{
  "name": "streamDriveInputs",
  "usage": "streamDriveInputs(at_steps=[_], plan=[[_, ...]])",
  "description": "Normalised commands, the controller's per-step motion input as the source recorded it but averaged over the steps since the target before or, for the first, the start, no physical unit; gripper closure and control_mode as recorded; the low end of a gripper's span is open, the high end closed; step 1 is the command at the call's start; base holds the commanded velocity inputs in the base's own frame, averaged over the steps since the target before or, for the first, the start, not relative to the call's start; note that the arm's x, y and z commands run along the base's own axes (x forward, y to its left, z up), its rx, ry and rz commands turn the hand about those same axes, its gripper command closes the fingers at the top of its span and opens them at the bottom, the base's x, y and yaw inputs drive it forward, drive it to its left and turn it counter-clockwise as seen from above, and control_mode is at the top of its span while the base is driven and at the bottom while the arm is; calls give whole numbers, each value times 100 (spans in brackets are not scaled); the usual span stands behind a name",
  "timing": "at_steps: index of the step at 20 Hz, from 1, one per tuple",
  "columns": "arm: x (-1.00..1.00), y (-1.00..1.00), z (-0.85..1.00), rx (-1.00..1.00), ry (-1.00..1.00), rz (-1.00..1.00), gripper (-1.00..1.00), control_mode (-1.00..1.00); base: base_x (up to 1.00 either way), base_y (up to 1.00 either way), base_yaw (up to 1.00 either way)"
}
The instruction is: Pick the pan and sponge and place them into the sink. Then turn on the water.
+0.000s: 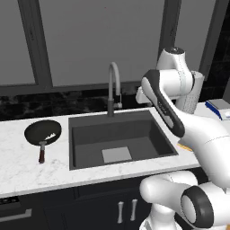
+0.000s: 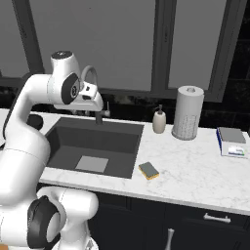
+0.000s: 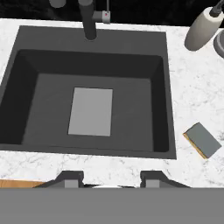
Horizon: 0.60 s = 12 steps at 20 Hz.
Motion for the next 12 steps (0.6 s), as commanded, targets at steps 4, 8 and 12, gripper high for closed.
streamDriveInputs(at_steps=[4,8,12], plan=[[-6,68,-15,-2,4,5,-100,-100,0,0,0],[-31,100,-21,-1,0,23,-100,-100,0,0,0],[-22,100,-7,0,2,28,-100,-100,0,0,0]])
